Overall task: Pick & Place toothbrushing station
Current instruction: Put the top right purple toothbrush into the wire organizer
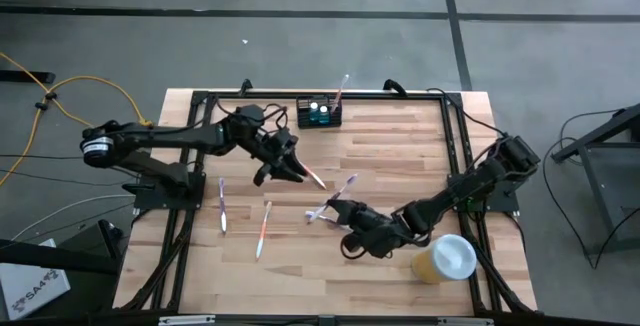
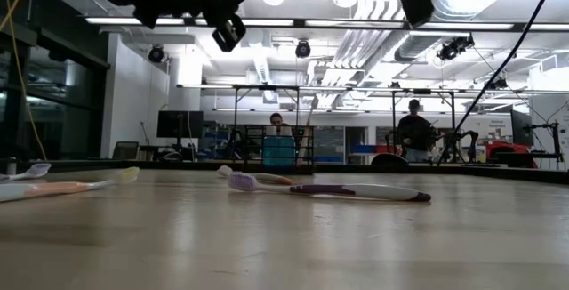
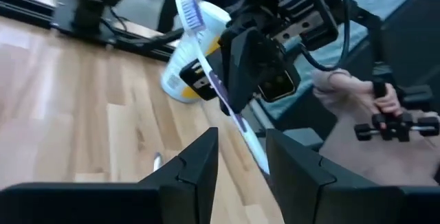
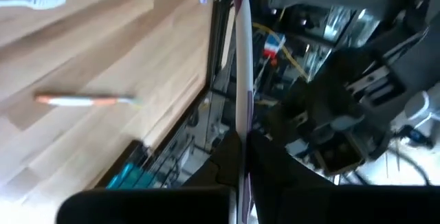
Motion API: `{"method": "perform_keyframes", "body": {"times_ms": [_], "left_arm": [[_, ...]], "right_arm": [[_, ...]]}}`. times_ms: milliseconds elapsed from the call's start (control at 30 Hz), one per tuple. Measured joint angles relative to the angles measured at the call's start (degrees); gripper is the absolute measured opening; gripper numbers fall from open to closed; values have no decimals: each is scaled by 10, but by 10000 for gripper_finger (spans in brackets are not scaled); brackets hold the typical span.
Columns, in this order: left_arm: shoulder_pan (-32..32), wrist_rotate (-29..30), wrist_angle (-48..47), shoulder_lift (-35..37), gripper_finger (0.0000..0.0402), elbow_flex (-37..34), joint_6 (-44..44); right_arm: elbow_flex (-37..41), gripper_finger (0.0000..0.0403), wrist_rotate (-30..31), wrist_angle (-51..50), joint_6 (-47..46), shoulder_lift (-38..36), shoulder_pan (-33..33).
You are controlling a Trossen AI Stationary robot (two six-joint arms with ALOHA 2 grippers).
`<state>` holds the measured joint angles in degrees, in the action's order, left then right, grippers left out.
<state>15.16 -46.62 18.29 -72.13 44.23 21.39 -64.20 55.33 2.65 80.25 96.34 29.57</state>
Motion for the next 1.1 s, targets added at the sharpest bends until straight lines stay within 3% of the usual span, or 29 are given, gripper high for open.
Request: {"method": "perform_keyframes", "body": {"times_ms": [333,700,1100], "left_arm": [[21,-93,110,-60,120,4,48],[23,-185,257,-153,120,24,125],[23,-174,278,-212,120,68,142]], "right_arm": [[0,4,-20,77,90,55,-8],[0,4,-52,126,115,55,-16],[0,4,-80,140,111,55,-23]]}}
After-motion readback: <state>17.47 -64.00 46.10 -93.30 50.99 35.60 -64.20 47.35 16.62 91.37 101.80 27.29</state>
